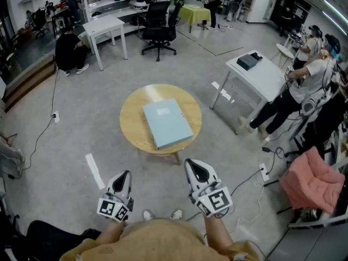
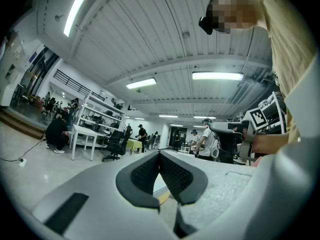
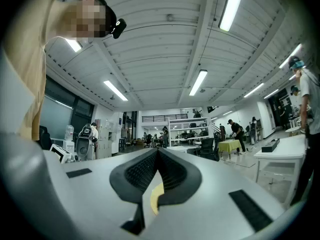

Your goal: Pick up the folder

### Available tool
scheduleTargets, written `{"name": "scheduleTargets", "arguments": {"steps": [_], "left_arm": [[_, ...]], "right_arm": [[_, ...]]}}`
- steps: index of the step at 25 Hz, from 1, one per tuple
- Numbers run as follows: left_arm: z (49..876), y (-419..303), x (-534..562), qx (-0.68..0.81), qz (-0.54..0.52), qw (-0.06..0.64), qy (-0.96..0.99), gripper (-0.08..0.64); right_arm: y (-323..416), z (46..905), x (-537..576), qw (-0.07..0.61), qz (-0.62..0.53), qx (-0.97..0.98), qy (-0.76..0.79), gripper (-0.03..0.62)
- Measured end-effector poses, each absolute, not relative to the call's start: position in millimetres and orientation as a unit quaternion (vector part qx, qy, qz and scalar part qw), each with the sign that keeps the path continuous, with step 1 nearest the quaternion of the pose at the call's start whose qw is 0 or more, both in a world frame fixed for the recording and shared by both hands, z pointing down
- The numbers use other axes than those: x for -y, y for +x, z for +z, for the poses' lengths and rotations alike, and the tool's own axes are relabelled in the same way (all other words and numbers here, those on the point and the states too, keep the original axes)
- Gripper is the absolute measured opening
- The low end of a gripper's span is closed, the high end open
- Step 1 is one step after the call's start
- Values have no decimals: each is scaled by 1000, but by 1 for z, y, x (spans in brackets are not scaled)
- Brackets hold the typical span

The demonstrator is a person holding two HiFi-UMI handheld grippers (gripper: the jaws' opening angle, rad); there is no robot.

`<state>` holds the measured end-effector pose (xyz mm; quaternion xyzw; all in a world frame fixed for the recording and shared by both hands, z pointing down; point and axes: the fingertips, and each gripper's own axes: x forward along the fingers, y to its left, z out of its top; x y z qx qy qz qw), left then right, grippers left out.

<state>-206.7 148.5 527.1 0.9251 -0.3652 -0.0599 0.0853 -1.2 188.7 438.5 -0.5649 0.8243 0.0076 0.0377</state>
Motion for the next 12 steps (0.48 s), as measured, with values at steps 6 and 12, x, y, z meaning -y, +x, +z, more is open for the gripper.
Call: {"name": "scheduleTargets", "arguments": {"steps": [6,12], "left_arm": [[534,-188,-162,371,-54,91,922,2],[530,-172,-166,375,-56,86,921,2]], "right_arm": [[20,441,-199,43,5,-826,-563,0],[37,442,-207,56,4,-828,-558,0]]}}
